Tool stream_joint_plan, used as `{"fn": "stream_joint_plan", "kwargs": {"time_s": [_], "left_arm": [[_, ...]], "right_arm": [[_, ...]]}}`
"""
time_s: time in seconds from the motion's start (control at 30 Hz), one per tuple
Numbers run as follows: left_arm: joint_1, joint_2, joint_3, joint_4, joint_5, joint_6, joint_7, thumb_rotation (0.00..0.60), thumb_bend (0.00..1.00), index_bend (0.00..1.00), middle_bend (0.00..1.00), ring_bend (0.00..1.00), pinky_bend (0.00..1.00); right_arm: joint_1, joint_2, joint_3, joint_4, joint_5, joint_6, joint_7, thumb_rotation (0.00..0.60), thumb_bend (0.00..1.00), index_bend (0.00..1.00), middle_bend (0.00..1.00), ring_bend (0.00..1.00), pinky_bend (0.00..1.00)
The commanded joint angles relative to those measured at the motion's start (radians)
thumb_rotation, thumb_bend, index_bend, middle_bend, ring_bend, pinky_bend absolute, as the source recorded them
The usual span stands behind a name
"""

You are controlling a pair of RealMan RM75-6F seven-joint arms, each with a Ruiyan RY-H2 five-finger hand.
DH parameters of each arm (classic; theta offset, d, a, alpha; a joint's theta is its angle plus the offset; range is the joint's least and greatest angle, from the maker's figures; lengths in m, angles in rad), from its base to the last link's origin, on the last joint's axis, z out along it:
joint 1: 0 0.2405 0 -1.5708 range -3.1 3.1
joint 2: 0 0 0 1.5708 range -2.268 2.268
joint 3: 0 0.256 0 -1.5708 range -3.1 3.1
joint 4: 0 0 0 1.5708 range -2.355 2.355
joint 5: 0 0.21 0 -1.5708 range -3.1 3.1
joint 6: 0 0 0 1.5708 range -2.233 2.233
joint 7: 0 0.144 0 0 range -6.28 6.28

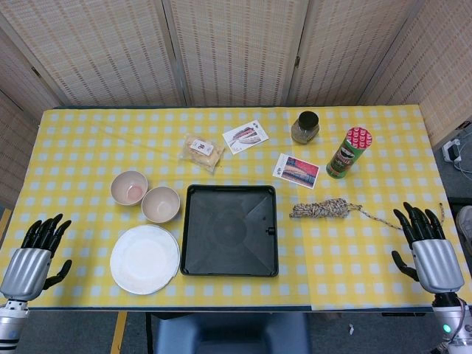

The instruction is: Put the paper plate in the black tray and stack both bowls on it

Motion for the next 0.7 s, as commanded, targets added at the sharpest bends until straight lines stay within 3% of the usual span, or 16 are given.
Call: {"fn": "stream_joint_plan", "kwargs": {"time_s": [0.03,0.3,0.43,0.5,0.7], "left_arm": [[0.002,0.001,0.000,0.001,-0.004,0.000,-0.004,0.600,0.41,0.04,0.02,0.00,0.03],[0.013,-0.001,0.032,-0.020,0.063,0.032,0.009,0.600,0.38,0.04,0.02,0.00,0.08],[0.024,-0.009,0.067,-0.022,0.128,0.056,0.021,0.600,0.35,0.06,0.07,0.01,0.17],[0.029,-0.016,0.076,-0.024,0.137,0.055,0.040,0.600,0.34,0.05,0.14,0.06,0.24],[0.043,-0.036,0.090,-0.049,0.133,0.043,0.119,0.600,0.33,0.02,0.45,0.36,0.53]], "right_arm": [[0.005,-0.004,-0.001,0.002,-0.003,-0.008,-0.002,0.600,0.38,0.00,0.00,0.00,0.00],[0.001,0.013,-0.018,-0.006,-0.036,0.003,0.017,0.600,0.38,0.00,0.00,0.00,0.00],[-0.006,0.010,-0.027,-0.007,-0.056,0.020,0.021,0.600,0.38,0.00,0.00,0.00,0.00],[-0.006,0.010,-0.030,-0.005,-0.076,0.029,0.030,0.600,0.38,0.00,0.00,0.00,0.00],[0.005,-0.001,-0.040,0.010,-0.101,0.018,0.039,0.600,0.38,0.00,0.00,0.00,0.00]]}}
